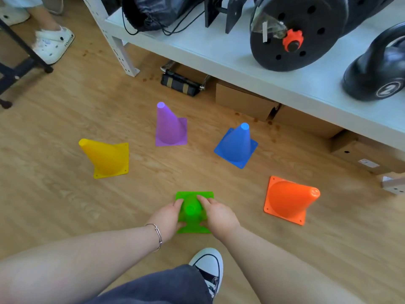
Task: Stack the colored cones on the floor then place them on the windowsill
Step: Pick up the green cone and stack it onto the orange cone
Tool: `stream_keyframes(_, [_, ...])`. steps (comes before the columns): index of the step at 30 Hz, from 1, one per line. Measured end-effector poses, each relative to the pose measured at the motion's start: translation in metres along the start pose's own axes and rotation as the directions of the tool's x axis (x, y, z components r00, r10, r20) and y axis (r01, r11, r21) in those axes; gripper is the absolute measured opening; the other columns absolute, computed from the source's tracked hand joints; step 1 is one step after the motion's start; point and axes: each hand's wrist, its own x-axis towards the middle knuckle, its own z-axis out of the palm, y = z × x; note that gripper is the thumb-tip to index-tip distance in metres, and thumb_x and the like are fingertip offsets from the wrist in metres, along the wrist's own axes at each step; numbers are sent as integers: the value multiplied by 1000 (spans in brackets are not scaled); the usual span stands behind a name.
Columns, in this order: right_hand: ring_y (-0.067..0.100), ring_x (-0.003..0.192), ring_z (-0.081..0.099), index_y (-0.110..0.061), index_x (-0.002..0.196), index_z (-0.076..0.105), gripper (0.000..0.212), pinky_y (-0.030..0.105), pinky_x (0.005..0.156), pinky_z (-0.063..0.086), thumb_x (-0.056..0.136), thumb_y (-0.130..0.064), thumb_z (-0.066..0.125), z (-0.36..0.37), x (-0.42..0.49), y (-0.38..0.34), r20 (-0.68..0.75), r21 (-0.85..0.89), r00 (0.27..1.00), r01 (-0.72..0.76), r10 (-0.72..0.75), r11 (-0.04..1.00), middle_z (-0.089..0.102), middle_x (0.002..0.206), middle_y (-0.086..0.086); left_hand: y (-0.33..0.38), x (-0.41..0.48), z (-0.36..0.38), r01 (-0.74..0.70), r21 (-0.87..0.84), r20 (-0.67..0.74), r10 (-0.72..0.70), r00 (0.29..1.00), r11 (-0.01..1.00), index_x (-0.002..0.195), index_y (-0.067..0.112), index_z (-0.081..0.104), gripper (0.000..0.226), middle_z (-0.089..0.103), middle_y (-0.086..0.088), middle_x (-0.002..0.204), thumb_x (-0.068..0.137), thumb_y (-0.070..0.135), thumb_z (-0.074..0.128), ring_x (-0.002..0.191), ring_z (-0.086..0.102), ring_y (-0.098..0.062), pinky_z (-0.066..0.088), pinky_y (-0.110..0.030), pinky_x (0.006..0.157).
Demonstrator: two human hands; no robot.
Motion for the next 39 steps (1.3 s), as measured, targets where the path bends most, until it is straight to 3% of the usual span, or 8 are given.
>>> stream_keyframes(8, [30,149,49,-30,166,28,91,39,118,47,91,-28,80,-71,-34,23,-184,119,983,23,0,993,48,163,6,44,-6,-68,-188,-136,-196,160,968,973,141,14,40,74,59,-12,130,78,28,75,118,58,-26,43,-33,101])
stream_keyframes(15, [26,145,54,-31,162,37,86,37,117,45,89,-33,83,-152,-108,64,-362,195,927,-27,98,980,56,158,2,138,-10,-151,-400,-52,-235,378,895,915,134,18,49,68,66,-5,123,74,32,78,107,65,-19,52,-33,92])
stream_keyframes(20, [25,138,60,-36,159,43,88,40,113,52,83,-32,87,-193,-155,114,-432,252,879,-95,200,963,65,150,1,218,-6,-171,-489,11,-259,474,841,872,133,24,48,66,66,-2,120,75,39,75,111,63,-19,52,-37,92])
stream_keyframes(27, [27,136,61,-35,158,42,85,39,111,53,86,-29,86,-181,-174,177,-373,273,872,-225,319,935,68,146,2,278,26,-126,-554,-9,-176,544,821,833,133,27,45,65,67,-1,118,76,41,73,111,62,-19,54,-41,89])
stream_keyframes(33, [29,137,60,-35,161,37,86,39,112,52,88,-26,83,-128,-142,208,-241,347,885,-304,398,887,67,146,9,274,63,-65,-522,-3,-87,520,850,853,132,28,46,67,69,-1,115,73,44,73,108,64,-19,54,-39,88])
stream_keyframes(39, [29,139,59,-29,163,36,87,35,113,49,89,-17,80,-88,-116,221,-208,392,877,-331,434,858,62,151,11,264,87,-25,-504,31,-36,505,863,863,130,21,46,62,67,-4,118,77,41,70,109,64,-22,53,-39,90])
